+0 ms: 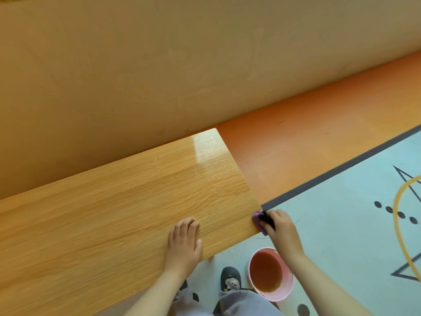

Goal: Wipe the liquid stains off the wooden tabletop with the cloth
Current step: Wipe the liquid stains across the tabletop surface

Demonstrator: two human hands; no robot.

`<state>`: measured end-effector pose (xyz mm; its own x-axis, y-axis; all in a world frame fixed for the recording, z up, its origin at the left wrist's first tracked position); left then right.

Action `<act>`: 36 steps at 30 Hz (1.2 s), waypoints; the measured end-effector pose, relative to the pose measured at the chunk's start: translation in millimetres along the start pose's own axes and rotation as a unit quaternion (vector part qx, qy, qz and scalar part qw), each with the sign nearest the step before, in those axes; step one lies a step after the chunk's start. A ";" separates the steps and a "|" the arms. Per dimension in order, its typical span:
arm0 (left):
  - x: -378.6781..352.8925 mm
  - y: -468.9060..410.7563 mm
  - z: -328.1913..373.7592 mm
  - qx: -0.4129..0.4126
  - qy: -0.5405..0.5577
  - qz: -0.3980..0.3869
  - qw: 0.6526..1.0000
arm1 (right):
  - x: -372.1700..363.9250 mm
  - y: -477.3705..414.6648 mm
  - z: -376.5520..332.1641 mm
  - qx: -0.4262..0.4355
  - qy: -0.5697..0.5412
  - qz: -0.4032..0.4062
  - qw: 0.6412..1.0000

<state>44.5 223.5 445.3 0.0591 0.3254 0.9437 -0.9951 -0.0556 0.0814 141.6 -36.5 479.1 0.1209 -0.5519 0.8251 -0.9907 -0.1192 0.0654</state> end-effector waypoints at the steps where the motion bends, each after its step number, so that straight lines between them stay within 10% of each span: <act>1: -1.6 1.1 0.5 0.002 -0.005 0.006 1.000 | 5.6 -4.3 8.2 -0.008 0.008 0.007 1.000; 8: -8.5 4.1 0.3 0.003 -0.017 0.034 0.999 | -5.6 2.6 -3.3 -0.028 0.004 0.047 0.998; 17: -11.9 2.5 -1.8 0.014 -0.003 0.018 1.000 | -79.6 15.2 -88.6 0.196 0.021 -0.108 0.974; 29: -8.9 -1.4 -0.4 0.008 0.009 0.025 1.000 | -12.5 -64.5 -16.6 -0.058 -0.005 0.037 0.998; 36: -7.3 -3.2 -0.2 0.007 0.009 0.025 1.000 | -71.6 -41.0 -99.0 0.067 -0.011 -0.060 0.996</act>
<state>47.3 221.5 438.1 0.0077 0.3389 0.9408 -0.9957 -0.0845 0.0386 167.3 89.6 472.9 0.2399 -0.5456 0.8030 -0.9522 -0.2936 0.0850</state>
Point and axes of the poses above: each hand's wrist, its own y-axis away from the middle knuckle, its own x-axis out of the back of the hand, z = x × y, the point moved 7 cm from there along -y, towards the middle knuckle, and after that the axes turned 2 degrees about -x, right-handed, at the moved point
